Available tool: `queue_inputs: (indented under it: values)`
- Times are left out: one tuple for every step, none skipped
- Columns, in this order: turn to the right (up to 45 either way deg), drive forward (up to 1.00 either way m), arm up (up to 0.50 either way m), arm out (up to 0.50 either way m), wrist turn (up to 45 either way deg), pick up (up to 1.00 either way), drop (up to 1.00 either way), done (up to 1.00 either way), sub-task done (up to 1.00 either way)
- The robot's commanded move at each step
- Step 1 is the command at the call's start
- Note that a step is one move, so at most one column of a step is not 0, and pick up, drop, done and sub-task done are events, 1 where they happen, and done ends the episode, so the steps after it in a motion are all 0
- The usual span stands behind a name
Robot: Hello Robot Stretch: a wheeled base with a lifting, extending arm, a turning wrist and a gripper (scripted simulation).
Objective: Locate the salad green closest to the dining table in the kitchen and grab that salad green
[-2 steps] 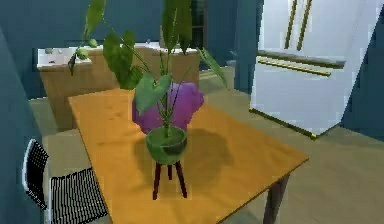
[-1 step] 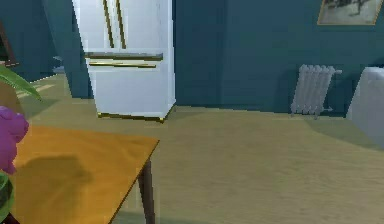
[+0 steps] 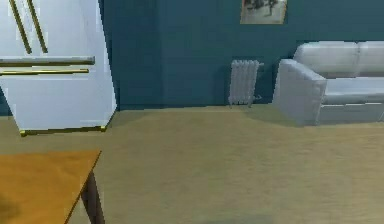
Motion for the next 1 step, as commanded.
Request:
queue_inputs:
  values:
    - [0.0,0.1,0.0,0.0,0.0,0.0,0.0,0.0,0.0]
